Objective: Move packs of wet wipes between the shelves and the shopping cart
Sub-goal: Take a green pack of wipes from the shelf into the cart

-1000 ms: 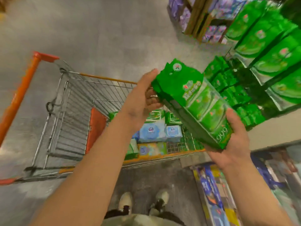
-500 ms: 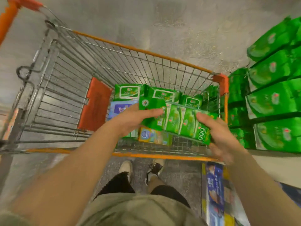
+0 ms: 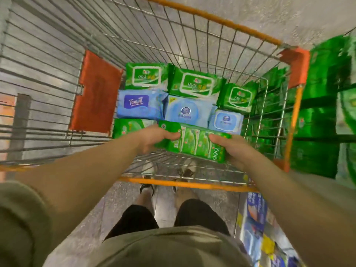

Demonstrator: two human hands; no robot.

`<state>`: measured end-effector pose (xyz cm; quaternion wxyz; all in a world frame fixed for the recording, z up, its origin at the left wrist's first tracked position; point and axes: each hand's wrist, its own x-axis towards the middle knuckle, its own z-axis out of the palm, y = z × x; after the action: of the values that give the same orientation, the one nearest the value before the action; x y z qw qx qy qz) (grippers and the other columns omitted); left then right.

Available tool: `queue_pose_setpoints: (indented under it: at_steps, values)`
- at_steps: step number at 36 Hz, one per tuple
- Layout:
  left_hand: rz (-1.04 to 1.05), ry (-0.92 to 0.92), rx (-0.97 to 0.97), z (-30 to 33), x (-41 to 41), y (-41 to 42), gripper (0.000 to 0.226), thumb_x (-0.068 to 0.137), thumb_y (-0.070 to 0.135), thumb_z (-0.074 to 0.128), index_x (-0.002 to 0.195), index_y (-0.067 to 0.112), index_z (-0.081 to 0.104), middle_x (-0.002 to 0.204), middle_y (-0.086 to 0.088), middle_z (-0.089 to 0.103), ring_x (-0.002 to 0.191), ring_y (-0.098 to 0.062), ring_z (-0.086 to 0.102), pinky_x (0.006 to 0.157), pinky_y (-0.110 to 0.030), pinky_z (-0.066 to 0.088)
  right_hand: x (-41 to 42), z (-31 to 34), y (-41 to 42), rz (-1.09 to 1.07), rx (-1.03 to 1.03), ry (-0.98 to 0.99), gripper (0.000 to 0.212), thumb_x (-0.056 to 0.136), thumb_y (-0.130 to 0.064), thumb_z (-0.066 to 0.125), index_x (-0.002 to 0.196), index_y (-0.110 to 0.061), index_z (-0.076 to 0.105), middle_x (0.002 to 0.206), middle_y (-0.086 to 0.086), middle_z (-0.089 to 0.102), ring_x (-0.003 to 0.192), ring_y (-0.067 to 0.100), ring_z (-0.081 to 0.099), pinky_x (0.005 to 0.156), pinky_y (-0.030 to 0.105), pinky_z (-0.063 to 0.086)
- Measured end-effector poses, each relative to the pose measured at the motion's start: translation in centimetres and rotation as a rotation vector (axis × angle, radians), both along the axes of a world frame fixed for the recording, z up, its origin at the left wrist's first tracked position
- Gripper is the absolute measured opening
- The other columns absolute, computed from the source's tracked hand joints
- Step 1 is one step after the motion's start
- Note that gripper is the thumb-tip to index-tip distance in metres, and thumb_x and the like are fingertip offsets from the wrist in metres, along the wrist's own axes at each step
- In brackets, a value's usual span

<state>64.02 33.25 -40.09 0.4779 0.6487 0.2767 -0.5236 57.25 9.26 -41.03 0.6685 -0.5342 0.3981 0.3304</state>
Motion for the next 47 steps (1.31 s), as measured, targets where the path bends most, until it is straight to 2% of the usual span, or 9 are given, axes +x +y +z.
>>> queue_pose_setpoints:
  at_steps: [6,10,12,16,22,25,31,36,47]
  values:
    - [0.029,0.047,0.090,-2.5,-0.1,-0.1,0.040,0.090,0.018,0.077,0.126,0.008,0.064,0.125,-0.007,0.072,0.113,-0.024,0.066,0.105,-0.043,0.049,0.7,-1.8,1.2,0.066,-0.012,0.060,0.033,0.082,-0.020,0.083,0.110,-0.017,0.066,0.103,0.002,0.077,0.096,0.021,0.073,0.093,0.041,0.055]
    - [-0.009,-0.004,0.261,-3.8,0.3,-0.6,0.047,0.094,0.015,0.073,0.136,0.002,0.054,0.132,-0.013,0.064,0.115,-0.030,0.063,0.103,-0.045,0.051,0.9,-3.8,2.2,0.082,-0.021,0.135,0.068,0.066,-0.032,0.093,0.122,-0.007,0.064,0.107,0.008,0.077,0.100,0.029,0.073,0.100,0.052,0.052]
    - [-0.055,-0.040,0.346,-3.8,0.4,-1.2,0.042,0.097,0.014,0.069,0.133,-0.002,0.053,0.127,-0.016,0.063,0.113,-0.032,0.063,0.103,-0.046,0.052,0.9,-4.7,2.4,0.058,-0.019,0.164,0.056,0.079,-0.016,0.085,0.126,-0.001,0.060,0.109,0.012,0.075,0.100,0.031,0.073,0.096,0.055,0.054]
    - [-0.094,-0.103,0.433,-3.6,0.5,-2.1,0.038,0.097,0.018,0.064,0.130,0.000,0.056,0.128,-0.018,0.063,0.112,-0.034,0.063,0.101,-0.045,0.054,1.2,-5.0,2.5,0.026,-0.028,0.197,0.035,0.089,-0.007,0.073,0.121,-0.002,0.060,0.114,0.013,0.073,0.098,0.028,0.071,0.065,0.034,0.061]
    - [-0.126,-0.206,0.418,-1.7,1.1,-2.8,0.048,0.098,0.035,0.061,0.138,0.009,0.052,0.125,-0.009,0.058,0.101,-0.028,0.054,0.084,-0.032,0.045,1.6,-5.4,2.2,0.108,-0.189,0.157,0.053,0.070,-0.035,0.082,0.111,-0.006,0.066,0.107,0.011,0.074,0.101,0.033,0.070,0.098,0.055,0.052]
    - [-0.214,-0.263,0.445,0.1,1.8,-2.6,0.064,0.093,0.050,0.060,0.142,0.010,0.047,0.135,-0.014,0.058,0.113,-0.035,0.060,0.093,-0.038,0.052,3.0,-2.0,2.6,0.242,-0.384,0.088,0.043,0.079,-0.038,0.072,0.104,-0.004,0.067,0.101,0.011,0.066,0.091,0.028,0.060,0.082,0.035,0.047]
    - [-0.305,-0.505,0.399,5.5,3.8,-3.3,0.091,0.090,0.066,0.058,0.159,0.012,0.031,0.162,-0.010,0.038,0.146,-0.033,0.039,0.113,-0.042,0.036,6.5,4.9,1.7,0.412,-0.667,-0.059,0.025,0.089,-0.030,0.056,0.075,-0.012,0.048,0.068,0.003,0.046,0.071,0.026,0.046,0.052,0.029,0.027]
    - [-0.376,-0.730,0.357,11.2,5.8,-3.3,0.098,0.088,0.070,0.060,0.161,0.014,0.029,0.166,-0.009,0.031,0.152,-0.028,0.030,0.122,-0.045,0.030,8.6,12.9,1.4,0.395,-0.828,-0.247,0.056,0.096,-0.032,0.057,0.145,-0.009,0.049,0.145,0.013,0.055,0.130,0.031,0.053,0.100,0.032,0.042]
    - [-0.734,-1.174,0.280,25.0,8.0,-0.7,0.102,0.087,0.076,0.056,0.164,0.019,0.021,0.170,-0.003,0.021,0.156,-0.023,0.018,0.127,-0.040,0.016,7.1,27.3,3.4,0.368,-1.216,-0.457,0.064,0.092,-0.036,0.063,0.147,-0.009,0.044,0.141,0.018,0.055,0.130,0.034,0.052,0.111,0.043,0.039]
